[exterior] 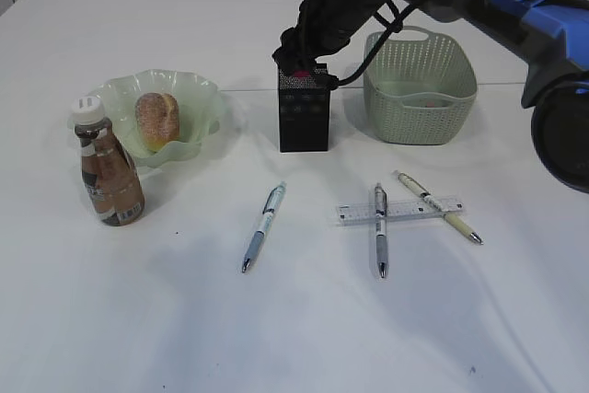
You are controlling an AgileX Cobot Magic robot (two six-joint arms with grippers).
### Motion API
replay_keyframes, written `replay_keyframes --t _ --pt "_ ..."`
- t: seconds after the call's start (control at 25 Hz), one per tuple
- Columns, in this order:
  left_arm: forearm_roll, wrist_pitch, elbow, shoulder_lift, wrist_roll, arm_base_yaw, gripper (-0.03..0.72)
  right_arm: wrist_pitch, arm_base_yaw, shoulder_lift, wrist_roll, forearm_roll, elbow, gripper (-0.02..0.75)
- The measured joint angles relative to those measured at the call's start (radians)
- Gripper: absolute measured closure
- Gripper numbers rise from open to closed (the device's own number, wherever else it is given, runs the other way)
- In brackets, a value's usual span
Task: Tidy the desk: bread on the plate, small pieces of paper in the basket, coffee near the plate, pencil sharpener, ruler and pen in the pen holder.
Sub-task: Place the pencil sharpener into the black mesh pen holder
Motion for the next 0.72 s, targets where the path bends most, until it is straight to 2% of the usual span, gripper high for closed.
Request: replay_keyframes --t 0.72 --pt "-0.033 0.0 0.0 0.0 0.0 0.0 0.24 0.0 0.0 0.005 0.082 0.0 0.0 0.321"
